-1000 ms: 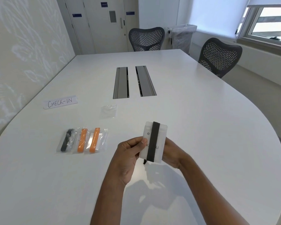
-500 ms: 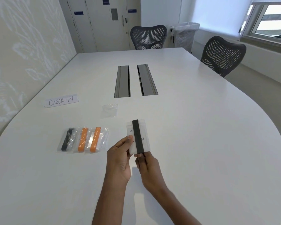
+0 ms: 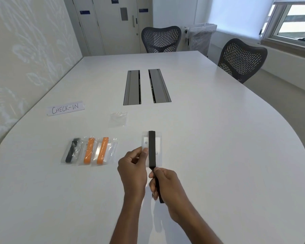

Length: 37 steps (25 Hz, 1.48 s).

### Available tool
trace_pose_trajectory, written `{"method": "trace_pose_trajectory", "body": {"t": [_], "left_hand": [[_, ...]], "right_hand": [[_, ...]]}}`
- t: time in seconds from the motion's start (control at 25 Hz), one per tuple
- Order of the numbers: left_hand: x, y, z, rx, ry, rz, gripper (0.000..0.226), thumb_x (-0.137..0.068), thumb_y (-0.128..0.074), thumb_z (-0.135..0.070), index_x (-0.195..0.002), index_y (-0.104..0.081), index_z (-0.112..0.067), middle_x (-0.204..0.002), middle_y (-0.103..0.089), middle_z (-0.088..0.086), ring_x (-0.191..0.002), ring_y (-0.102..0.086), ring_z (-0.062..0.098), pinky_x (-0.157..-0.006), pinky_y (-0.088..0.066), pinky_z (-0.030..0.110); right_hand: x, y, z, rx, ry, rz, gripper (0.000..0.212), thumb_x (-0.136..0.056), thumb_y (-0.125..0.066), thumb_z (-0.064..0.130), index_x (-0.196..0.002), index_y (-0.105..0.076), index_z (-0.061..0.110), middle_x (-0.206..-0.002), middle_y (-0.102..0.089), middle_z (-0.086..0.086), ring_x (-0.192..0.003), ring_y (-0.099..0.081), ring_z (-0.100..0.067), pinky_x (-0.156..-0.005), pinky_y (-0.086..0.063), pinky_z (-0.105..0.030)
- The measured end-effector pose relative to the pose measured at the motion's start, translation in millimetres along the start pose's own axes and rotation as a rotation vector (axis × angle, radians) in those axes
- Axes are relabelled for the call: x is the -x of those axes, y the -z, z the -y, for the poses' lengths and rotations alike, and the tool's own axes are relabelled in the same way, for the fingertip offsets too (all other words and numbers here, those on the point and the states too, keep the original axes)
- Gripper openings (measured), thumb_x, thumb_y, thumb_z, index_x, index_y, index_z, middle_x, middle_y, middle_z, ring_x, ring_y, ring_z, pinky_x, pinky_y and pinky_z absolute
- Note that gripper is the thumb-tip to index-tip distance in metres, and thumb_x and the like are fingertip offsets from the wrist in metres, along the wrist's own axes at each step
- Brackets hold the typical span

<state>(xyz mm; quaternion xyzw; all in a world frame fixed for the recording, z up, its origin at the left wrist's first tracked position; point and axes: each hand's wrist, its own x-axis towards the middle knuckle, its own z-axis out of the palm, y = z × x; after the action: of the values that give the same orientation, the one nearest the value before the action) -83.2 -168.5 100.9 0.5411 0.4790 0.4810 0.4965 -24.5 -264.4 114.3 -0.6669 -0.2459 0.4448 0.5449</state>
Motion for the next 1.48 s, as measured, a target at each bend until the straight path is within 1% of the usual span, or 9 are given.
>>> {"method": "trace_pose_trajectory", "body": {"t": [0.24, 0.36, 0.6, 0.76, 0.88, 0.96, 1.08, 1.28, 1.48], "left_hand": [[14.4, -5.1, -5.2, -0.168, -0.306, 0.057, 0.018, -0.095, -0.076, -0.017, -0.092, -0.077, -0.035, -0.079, -0.069, -0.01, -0.076, -0.068, 0.006, -0.067, -0.048, 0.014], [16.1, -10.3, -8.2, -0.207, -0.41, 0.084, 0.012, -0.095, -0.075, -0.013, -0.098, -0.082, -0.023, -0.08, -0.067, -0.01, -0.077, -0.069, 0.01, -0.069, -0.046, 0.012], [19.5, -12.9, -12.8, -0.212, -0.454, 0.168, 0.011, -0.096, -0.074, -0.016, -0.1, -0.082, -0.023, -0.08, -0.066, -0.008, -0.075, -0.069, 0.015, -0.067, -0.049, 0.011], [19.7, -11.8, -17.8, -0.139, -0.334, 0.244, 0.022, -0.097, -0.074, -0.023, -0.088, -0.076, -0.043, -0.079, -0.069, -0.011, -0.071, -0.068, 0.009, -0.061, -0.046, 0.01], [16.7, -9.3, -8.8, -0.107, -0.192, 0.216, 0.012, -0.097, -0.074, -0.028, -0.089, -0.079, -0.037, -0.082, -0.075, -0.012, -0.064, -0.065, 0.008, -0.059, -0.045, 0.014], [16.6, -10.0, -2.1, -0.094, -0.119, 0.184, 0.008, -0.097, -0.074, -0.031, -0.093, -0.081, -0.03, -0.084, -0.077, -0.013, -0.066, -0.069, 0.007, -0.061, -0.049, 0.017], [17.6, -12.7, 6.5, -0.074, -0.077, 0.151, 0.01, -0.095, -0.076, -0.03, -0.09, -0.076, -0.039, -0.085, -0.078, -0.017, -0.075, -0.073, 0.007, -0.07, -0.059, 0.026], [13.0, -14.4, 21.4, 0.039, 0.08, 0.151, 0.005, -0.094, -0.078, -0.03, -0.092, -0.079, -0.034, -0.087, -0.08, -0.017, -0.084, -0.075, 0.009, -0.077, -0.059, 0.025], [3.9, -16.2, 44.4, -0.031, 0.131, 0.246, 0.005, -0.093, -0.079, -0.029, -0.094, -0.081, -0.025, -0.087, -0.08, -0.009, -0.087, -0.074, 0.023, -0.082, -0.063, 0.036]], "right_hand": [[-6.4, 21.9, 30.9, -0.223, -0.074, 0.0, 0.041, -0.112, -0.04, 0.021, -0.088, -0.07, 0.008, -0.063, -0.057, -0.004, -0.058, -0.048, -0.017, -0.07, -0.046, -0.035], [-7.7, 29.2, 48.5, -0.15, 0.02, -0.047, 0.037, -0.108, -0.043, 0.017, -0.082, -0.068, 0.008, -0.06, -0.055, -0.005, -0.055, -0.046, -0.017, -0.067, -0.046, -0.033], [-15.3, 37.0, 65.5, -0.102, 0.191, -0.193, 0.038, -0.102, -0.046, 0.011, -0.069, -0.064, 0.005, -0.051, -0.052, -0.007, -0.049, -0.043, -0.017, -0.057, -0.043, -0.027], [-27.2, 35.1, 53.6, 0.21, 0.367, -0.276, 0.043, -0.102, -0.041, 0.023, -0.067, -0.054, 0.002, -0.056, -0.051, 0.0, -0.056, -0.045, -0.016, -0.06, -0.039, -0.035], [-35.0, 36.2, 42.7, 0.383, 0.391, -0.206, 0.036, -0.105, -0.048, 0.024, -0.074, -0.051, 0.006, -0.062, -0.049, 0.005, -0.054, -0.041, -0.008, -0.053, -0.037, -0.025], [-40.3, 34.9, 35.3, 0.373, 0.37, -0.21, 0.023, -0.101, -0.058, 0.02, -0.08, -0.054, 0.01, -0.065, -0.055, 0.001, -0.053, -0.044, -0.006, -0.05, -0.04, -0.018], [-52.8, 32.6, 22.8, 0.295, 0.35, -0.267, 0.012, -0.097, -0.068, 0.022, -0.093, -0.058, 0.018, -0.076, -0.063, -0.002, -0.059, -0.05, -0.004, -0.058, -0.045, -0.017], [-68.6, 32.9, 9.7, 0.251, 0.315, -0.335, 0.029, -0.092, -0.076, 0.036, -0.114, -0.057, 0.032, -0.111, -0.06, 0.009, -0.095, -0.061, -0.009, -0.075, -0.052, -0.025], [-83.6, 40.3, 0.7, 0.099, 0.175, -0.289, 0.028, -0.092, -0.079, 0.027, -0.112, -0.06, 0.029, -0.101, -0.07, -0.004, -0.082, -0.067, -0.012, -0.062, -0.05, -0.021]]}}
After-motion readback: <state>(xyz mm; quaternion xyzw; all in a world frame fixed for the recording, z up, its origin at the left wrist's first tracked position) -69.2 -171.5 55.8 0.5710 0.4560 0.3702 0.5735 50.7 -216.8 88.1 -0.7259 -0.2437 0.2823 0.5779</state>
